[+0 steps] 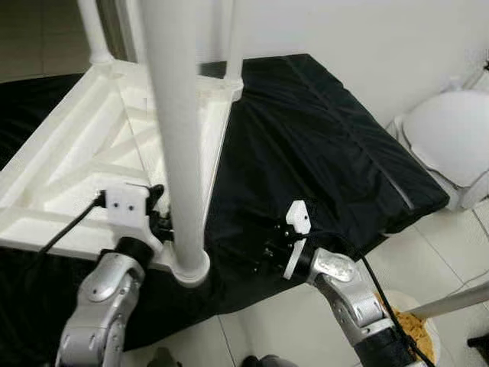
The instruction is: Building children table
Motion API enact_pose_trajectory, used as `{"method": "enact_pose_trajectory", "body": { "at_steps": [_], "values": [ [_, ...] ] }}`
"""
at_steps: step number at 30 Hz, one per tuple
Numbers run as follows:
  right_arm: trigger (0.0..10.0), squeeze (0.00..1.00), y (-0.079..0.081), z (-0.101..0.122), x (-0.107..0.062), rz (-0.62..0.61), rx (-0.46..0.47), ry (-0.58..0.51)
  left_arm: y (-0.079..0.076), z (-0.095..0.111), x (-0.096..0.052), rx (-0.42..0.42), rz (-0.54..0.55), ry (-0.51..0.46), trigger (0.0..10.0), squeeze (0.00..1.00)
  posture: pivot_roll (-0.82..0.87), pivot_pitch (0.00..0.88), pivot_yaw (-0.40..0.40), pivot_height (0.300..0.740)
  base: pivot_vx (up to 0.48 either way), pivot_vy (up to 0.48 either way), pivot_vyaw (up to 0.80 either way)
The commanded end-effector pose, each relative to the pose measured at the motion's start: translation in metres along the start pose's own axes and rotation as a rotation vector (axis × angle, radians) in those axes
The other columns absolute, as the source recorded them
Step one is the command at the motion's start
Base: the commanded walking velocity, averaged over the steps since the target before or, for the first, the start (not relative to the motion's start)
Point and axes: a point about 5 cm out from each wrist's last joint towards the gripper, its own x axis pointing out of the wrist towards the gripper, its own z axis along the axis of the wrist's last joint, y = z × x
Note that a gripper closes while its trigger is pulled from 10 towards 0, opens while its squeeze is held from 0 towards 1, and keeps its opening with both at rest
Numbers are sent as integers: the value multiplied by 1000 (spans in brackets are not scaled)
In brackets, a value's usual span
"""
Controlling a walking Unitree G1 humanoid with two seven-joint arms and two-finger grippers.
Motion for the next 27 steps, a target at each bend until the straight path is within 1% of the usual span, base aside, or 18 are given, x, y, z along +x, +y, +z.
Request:
{"method": "enact_pose_trajectory", "body": {
  "at_steps": [1, 2, 3, 4, 5, 7, 8, 13, 15, 17, 24, 27],
  "values": [
    [10000, 0, 2, 5, 4, 45, 24, 1, -3, -4, 2, 19, -44, 16, 10000, 0, 108, 106, -95, 740, 0, 0, 0],
    [10000, 0, 2, 10, 6, 76, 21, 1, 3, -2, 1, 38, -47, 17, 10000, 0, 108, 109, -99, 740, 0, 0, 0],
    [10000, 0, 2, 10, 6, 76, 21, 1, 3, -2, 1, 38, -47, 17, 10000, 0, 108, 109, -99, 740, 0, 0, 0],
    [10000, 0, 1, 17, 8, 111, 11, -3, 13, 1, -2, 71, -52, 22, 10000, 0, 104, 112, -99, 740, 0, 0, 0],
    [10000, 0, -1, 20, 7, 122, 11, -3, 17, 2, -3, 87, -47, 27, 10000, 0, 104, 113, -98, 740, 0, 0, 0],
    [10000, 0, -1, 22, 7, 127, 13, -2, 20, 3, -4, 96, -44, 30, 10000, 0, 104, 113, -98, 740, 0, 0, 0],
    [10000, 0, -2, 25, 8, 149, 16, -8, 26, 5, -5, 93, -27, 27, 10000, 0, 101, 116, -95, 740, 0, 0, 0],
    [10000, 0, -2, 28, 10, 166, 19, -8, 26, 5, -6, 92, -28, 30, 10000, 0, 97, 118, -92, 740, 0, 0, 0],
    [10000, 0, 1, 29, 13, 220, 35, 5, 23, 1, -9, 109, -49, 63, 10000, 0, 83, 119, -83, 740, 0, 0, 0],
    [10000, 0, 3, 29, 15, 246, 44, 17, 22, -1, -11, 110, -49, 77, 10000, 0, 83, 119, -83, 740, 0, 0, 0],
    [10000, 0, 9, 19, 19, 283, 72, 45, 25, -5, -15, 107, -19, 96, 10000, 0, 78, 117, -87, 740, 0, 0, 0],
    [10000, 0, 14, 13, 21, 330, 90, 70, 27, -7, -18, 100, 14, 102, 10000, 0, 79, 114, -90, 740, 0, 0, 0]
  ]
}}
